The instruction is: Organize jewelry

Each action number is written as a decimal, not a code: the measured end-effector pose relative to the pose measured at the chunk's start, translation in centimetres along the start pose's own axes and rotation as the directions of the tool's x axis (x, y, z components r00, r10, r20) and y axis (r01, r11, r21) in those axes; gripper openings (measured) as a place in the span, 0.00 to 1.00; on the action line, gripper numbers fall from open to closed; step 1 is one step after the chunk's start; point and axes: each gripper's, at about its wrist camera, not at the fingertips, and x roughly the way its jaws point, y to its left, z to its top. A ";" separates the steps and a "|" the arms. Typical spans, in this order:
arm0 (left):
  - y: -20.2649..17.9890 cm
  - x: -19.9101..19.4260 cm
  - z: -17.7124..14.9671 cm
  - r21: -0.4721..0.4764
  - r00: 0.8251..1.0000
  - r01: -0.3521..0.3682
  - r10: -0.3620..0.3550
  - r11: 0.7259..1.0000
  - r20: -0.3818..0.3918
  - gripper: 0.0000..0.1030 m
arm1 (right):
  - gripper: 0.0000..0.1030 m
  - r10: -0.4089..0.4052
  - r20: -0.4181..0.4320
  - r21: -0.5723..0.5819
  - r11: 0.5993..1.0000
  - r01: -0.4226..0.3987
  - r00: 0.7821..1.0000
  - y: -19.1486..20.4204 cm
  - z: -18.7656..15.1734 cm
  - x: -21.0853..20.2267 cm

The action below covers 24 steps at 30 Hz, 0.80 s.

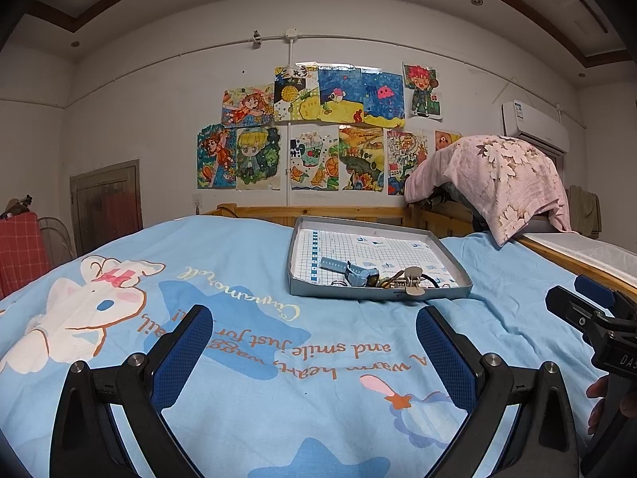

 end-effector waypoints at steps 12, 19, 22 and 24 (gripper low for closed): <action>-0.1 0.0 -0.1 0.003 1.000 -0.002 0.002 1.000 0.002 1.00 | 0.99 -0.002 0.000 0.000 1.000 0.002 1.000 0.0 -0.1 0.0; -0.2 -0.1 -0.1 0.005 1.000 -0.002 0.002 1.000 0.004 1.00 | 0.99 0.000 -0.001 0.002 1.000 0.000 1.000 0.0 -0.1 0.0; -0.2 -0.1 -0.1 0.006 1.000 -0.002 0.002 1.000 0.005 1.00 | 0.99 -0.001 -0.001 0.002 1.000 0.001 1.000 0.0 -0.1 0.0; -0.2 -0.1 -0.1 0.006 1.000 -0.003 0.003 1.000 0.006 1.00 | 0.99 -0.001 -0.002 0.002 1.000 0.001 1.000 0.0 0.0 0.0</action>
